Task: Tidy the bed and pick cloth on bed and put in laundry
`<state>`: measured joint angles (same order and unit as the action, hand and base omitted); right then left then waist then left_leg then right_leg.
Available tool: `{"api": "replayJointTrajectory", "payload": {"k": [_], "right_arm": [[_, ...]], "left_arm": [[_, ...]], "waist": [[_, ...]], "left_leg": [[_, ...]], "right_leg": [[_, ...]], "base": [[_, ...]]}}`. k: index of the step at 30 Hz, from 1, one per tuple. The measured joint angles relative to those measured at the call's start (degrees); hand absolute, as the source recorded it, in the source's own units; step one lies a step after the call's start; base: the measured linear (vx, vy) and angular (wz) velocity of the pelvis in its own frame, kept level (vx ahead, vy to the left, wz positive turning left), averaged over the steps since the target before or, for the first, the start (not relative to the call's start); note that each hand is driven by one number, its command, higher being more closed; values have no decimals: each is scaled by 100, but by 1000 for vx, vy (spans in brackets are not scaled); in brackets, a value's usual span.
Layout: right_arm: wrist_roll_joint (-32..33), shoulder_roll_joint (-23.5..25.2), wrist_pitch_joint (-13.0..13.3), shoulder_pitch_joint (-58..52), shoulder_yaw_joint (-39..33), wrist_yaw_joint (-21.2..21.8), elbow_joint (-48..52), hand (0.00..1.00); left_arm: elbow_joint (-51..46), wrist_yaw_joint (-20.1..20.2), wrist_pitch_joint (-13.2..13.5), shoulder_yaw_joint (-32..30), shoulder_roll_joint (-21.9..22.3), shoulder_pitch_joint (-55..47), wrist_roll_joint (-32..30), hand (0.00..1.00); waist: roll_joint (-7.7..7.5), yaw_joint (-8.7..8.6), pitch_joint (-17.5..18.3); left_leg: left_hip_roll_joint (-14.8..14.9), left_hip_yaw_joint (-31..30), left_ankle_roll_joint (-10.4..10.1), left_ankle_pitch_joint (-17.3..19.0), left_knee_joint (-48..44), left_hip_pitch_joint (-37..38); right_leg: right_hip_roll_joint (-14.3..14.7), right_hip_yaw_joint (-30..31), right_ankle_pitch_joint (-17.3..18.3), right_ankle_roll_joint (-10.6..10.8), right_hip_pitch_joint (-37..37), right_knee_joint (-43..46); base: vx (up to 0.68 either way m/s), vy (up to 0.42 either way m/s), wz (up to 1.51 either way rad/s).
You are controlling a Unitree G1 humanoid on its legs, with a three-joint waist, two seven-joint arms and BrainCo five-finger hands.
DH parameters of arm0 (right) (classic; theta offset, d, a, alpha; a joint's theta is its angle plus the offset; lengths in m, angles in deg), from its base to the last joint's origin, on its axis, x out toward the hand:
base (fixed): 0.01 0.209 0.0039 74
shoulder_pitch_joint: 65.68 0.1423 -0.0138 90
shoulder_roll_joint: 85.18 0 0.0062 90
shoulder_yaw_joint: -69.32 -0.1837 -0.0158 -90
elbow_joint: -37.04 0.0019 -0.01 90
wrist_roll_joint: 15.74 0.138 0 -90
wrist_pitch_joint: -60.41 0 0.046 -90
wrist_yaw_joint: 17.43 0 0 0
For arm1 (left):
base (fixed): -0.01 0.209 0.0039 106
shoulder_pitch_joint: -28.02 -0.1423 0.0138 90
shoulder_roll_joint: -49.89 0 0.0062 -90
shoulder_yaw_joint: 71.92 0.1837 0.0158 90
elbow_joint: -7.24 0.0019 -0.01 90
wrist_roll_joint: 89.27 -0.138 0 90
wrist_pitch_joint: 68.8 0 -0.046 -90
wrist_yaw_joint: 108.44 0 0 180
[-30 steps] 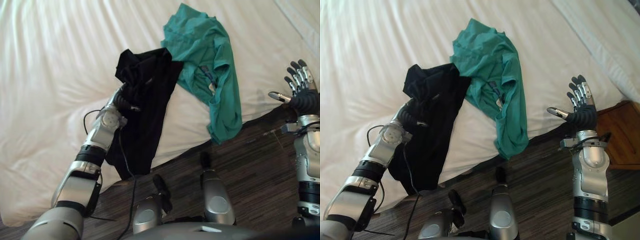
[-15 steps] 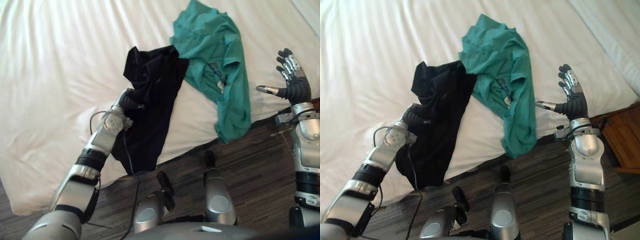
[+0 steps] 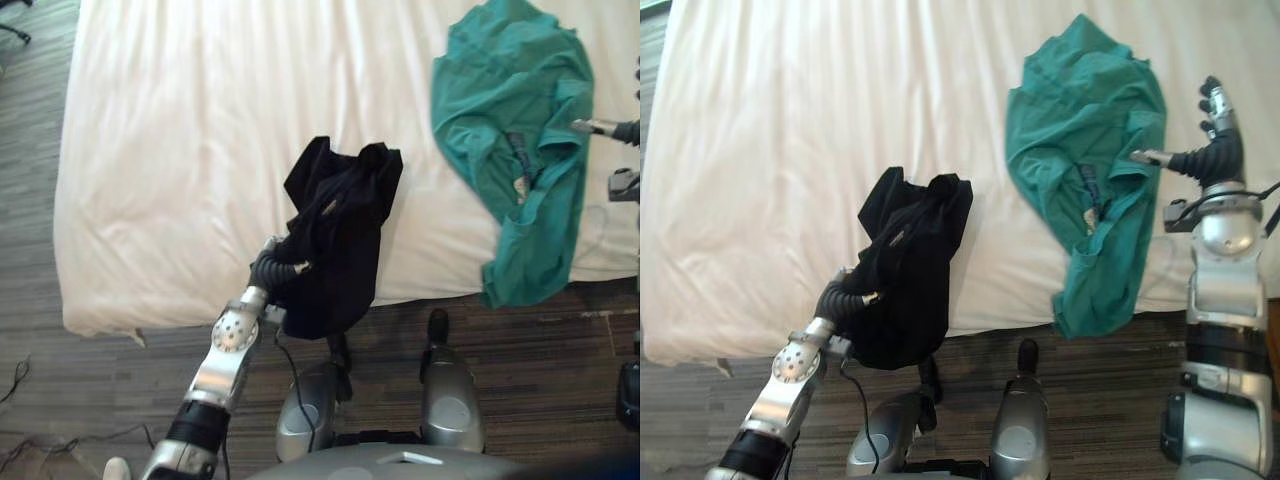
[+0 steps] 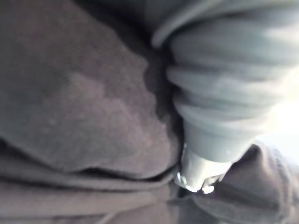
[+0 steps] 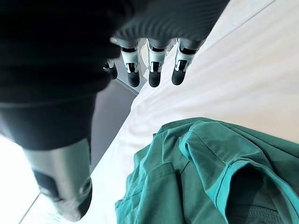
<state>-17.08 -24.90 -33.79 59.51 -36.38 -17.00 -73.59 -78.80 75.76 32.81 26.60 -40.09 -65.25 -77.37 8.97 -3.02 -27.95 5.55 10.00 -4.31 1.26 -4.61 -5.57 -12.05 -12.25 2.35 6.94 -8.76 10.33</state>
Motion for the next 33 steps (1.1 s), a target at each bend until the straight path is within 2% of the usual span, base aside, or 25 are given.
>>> {"api": "replayJointTrajectory", "payload": {"k": [3,6,7,9,12,15,19,24,27,30,31,33], "right_arm": [[0,-285,-23,421,185,14,-721,0],[-2,-525,-56,1006,493,73,-1615,0],[-2,-621,-58,1290,670,133,-2009,0],[-3,-711,-70,1565,849,204,-2425,0],[-54,-754,-183,1858,944,294,-2875,0],[-116,-1129,-328,2012,1053,872,-3014,0],[-121,-1276,-542,2134,1052,1596,-3127,0],[-285,-1335,-547,2322,1065,2064,-3325,0],[-731,-1352,-552,2363,1066,2421,-3336,0],[-1698,-1297,-399,2368,1066,2719,-3324,0],[-1884,-1257,-352,2363,1069,2722,-3337,100],[-2295,-1154,-270,2360,1070,2723,-3443,100]], "left_arm": [[-340,59,-28,-24,-18,-277,280,100],[-635,65,-163,-32,-34,-254,427,100],[-741,60,-222,-25,-52,-199,509,100],[-745,40,-248,-21,-53,-132,579,100],[-748,-47,-250,-21,-78,-40,715,100],[-753,-43,-257,-17,-89,140,715,100],[-753,-33,-404,-17,-149,336,794,100],[-752,82,-525,-18,-318,570,951,100],[-751,106,-527,-18,-318,659,951,100],[-708,187,-527,-16,-318,687,949,100],[-696,186,-527,-15,-318,686,945,100],[-623,192,-525,-8,-318,729,946,100]], "waist": [[144,126,5],[262,287,15],[305,409,3],[371,525,26],[381,591,33],[391,666,39],[407,690,50],[428,712,65],[428,722,67],[440,762,136],[436,794,168],[437,848,265]], "left_leg": [[-24,-149,36,-41,-50,-222],[-67,-286,59,-137,-48,-460],[-78,-314,65,-175,-44,-553],[-106,-366,75,-222,-34,-677],[-153,-454,74,-395,131,-793],[-210,-471,98,-520,262,-898],[-227,-520,94,-623,331,-945],[-184,-582,70,-826,592,-938],[-152,-582,54,-874,644,-927],[-119,-581,43,-884,651,-924],[-112,-581,37,-888,653,-923],[-89,-580,26,-895,663,-915]], "right_leg": [[-32,-144,-3,-4,-96,7],[-81,-285,-8,-12,-252,45],[-93,-299,-19,-28,-345,59],[-118,-339,-34,-48,-440,65],[-162,-448,-57,-81,-567,62],[-202,-448,-93,-123,-725,58],[-210,-466,-123,-151,-786,63],[-170,-527,-152,-192,-875,84],[-141,-540,-165,-204,-879,85],[-104,-541,-174,-210,-879,75],[-97,-542,-174,-210,-879,74],[-72,-543,-174,-211,-879,70]], "base": [[1,5,28],[-16,3,28],[-13,2,20],[-13,4,15],[-11,9,22],[-36,20,8],[-45,13,4],[-22,-7,5],[0,0,0],[0,0,0],[0,0,0],[0,0,0]]}}
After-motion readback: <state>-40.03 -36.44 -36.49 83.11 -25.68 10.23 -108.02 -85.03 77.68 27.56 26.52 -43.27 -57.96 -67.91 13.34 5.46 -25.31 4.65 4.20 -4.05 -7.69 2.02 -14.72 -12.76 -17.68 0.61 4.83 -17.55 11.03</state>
